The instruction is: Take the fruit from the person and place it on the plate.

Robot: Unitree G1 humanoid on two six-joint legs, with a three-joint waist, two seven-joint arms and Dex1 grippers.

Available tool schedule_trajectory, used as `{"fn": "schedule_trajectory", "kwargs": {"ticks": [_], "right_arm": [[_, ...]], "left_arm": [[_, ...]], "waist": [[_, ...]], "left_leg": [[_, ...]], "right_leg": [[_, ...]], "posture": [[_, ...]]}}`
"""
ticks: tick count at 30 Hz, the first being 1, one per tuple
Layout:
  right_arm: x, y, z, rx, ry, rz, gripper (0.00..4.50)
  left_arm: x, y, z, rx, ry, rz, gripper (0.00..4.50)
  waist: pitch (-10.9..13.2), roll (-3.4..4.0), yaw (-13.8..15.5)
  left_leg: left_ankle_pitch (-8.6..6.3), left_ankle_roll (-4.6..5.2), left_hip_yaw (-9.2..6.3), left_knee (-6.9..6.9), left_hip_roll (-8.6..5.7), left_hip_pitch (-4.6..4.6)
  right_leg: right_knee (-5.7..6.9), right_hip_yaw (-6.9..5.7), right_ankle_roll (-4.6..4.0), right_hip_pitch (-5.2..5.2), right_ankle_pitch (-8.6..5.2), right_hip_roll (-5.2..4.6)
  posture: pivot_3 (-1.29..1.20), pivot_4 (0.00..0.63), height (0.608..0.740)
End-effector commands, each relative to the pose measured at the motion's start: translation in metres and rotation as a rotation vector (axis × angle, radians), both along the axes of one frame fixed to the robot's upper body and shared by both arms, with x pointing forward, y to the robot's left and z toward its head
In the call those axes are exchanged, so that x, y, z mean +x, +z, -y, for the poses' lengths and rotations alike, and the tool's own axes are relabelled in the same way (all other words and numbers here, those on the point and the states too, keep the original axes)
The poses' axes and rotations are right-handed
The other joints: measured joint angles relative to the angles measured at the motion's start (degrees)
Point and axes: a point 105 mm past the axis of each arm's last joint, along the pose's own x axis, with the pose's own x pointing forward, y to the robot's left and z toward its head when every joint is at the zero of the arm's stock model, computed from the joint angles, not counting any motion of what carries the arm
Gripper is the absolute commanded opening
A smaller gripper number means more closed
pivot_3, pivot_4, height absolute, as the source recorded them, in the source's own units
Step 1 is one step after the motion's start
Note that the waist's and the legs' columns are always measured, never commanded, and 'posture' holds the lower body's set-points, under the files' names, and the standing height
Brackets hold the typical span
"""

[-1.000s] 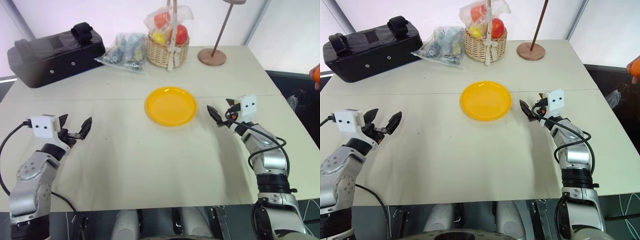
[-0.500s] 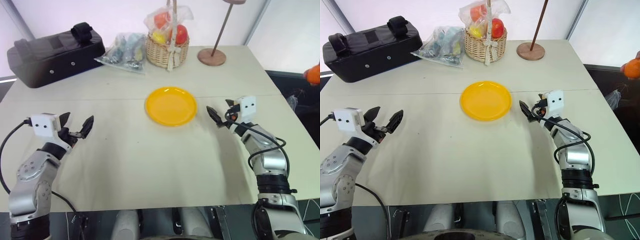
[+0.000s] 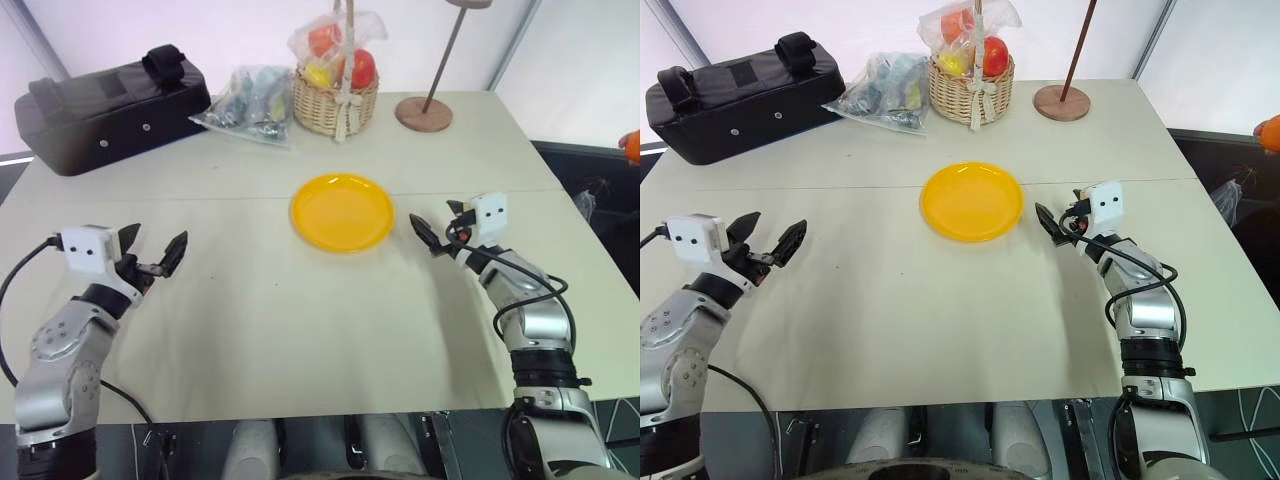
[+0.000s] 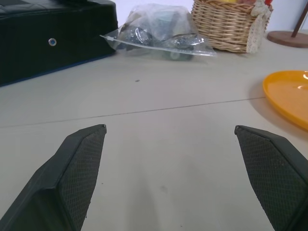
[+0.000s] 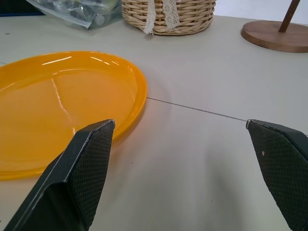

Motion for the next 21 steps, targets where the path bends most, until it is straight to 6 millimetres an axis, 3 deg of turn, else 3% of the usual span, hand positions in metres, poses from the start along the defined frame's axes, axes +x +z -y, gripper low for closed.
{"fn": "schedule_trajectory", "kwargs": {"ticks": [1, 21], "right_arm": [[-0.0009, 0.0144, -0.0022, -0.004, 0.007, 0.055, 4.45], [-0.0021, 0.0129, -0.0037, -0.003, 0.006, 0.055, 4.45]], "left_arm": [[-0.0008, 0.0141, -0.0014, 0.023, 0.002, 0.050, 4.50], [0.0039, 0.0143, -0.0001, 0.025, -0.001, 0.049, 4.50]], "waist": [[0.00, 0.00, 0.00], [0.00, 0.00, 0.01]], "left_leg": [[0.00, 0.00, 0.00, 0.00, 0.00, 0.00], [0.00, 0.00, 0.00, 0.00, 0.00, 0.00]], "right_leg": [[0.00, 0.00, 0.00, 0.00, 0.00, 0.00], [0.00, 0.00, 0.00, 0.00, 0.00, 0.00]], "posture": [[0.00, 0.150, 0.740], [0.00, 0.150, 0.740]]}}
